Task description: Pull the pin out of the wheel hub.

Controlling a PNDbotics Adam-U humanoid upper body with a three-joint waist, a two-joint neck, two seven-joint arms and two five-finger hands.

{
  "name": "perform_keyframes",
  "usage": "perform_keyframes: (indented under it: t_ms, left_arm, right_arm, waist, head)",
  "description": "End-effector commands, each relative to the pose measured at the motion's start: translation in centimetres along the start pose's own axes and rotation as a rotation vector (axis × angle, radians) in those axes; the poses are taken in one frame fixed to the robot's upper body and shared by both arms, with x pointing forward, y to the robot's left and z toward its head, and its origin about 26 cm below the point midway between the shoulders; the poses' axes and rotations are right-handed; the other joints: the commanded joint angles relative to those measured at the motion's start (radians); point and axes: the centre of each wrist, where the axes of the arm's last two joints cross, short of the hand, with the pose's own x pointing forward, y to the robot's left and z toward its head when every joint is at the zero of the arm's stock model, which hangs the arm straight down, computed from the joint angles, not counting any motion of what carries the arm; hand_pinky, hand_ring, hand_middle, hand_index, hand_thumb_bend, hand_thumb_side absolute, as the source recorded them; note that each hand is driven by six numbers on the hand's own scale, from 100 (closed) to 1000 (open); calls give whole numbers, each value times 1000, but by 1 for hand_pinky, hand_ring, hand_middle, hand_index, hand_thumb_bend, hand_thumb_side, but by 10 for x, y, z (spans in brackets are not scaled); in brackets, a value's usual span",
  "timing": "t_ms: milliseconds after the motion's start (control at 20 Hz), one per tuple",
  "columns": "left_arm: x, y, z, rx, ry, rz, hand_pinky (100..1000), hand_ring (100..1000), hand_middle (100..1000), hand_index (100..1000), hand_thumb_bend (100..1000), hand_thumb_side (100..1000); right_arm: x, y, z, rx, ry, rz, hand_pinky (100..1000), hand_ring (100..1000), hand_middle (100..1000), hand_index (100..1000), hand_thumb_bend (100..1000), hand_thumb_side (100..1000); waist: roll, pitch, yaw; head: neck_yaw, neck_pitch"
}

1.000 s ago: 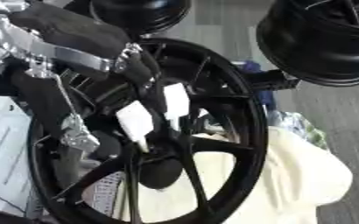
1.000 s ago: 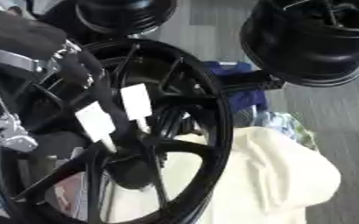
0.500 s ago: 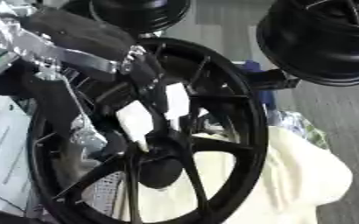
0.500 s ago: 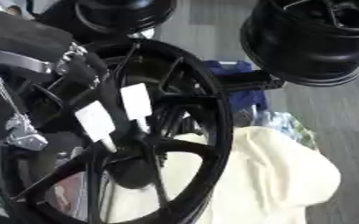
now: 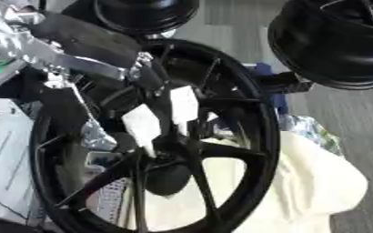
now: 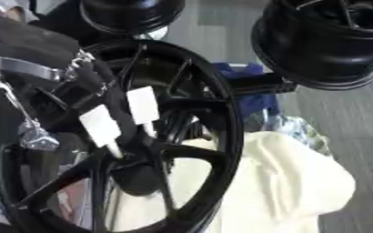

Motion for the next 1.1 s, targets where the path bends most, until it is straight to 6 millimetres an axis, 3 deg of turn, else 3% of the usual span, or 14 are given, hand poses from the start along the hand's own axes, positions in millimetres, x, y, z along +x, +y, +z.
perform_keyframes:
  t_ms: [50,450,900,1100]
  left_arm:
    - [2,3,4,1,24,-18,780,746,677,788,310,179]
    - [2,1,4,2,52,-23,782,751,686,796,328,138]
    - [2,2,4,5,56,-13,767,720,610,747,243,124]
    - [2,2,4,9,67,-22,766,721,617,750,255,100]
  right_arm:
    - [6,-3,-9,-67,-3,20,452,614,633,799,367,278]
    - [6,-3,-8,-68,3,14,451,613,632,799,363,280]
    - [5,-3,-8,-69,6,12,452,613,633,799,366,279]
    - [5,-3,-7,-69,8,13,451,613,633,798,366,280]
  waist:
    - [-2,-12,-2]
    - [-4,-10,-4]
    - [-4,-9,-5]
    - [-5,-9,-7]
  head:
    - [5,2]
    - [7,-6]
    - [7,-8]
    - [7,-11]
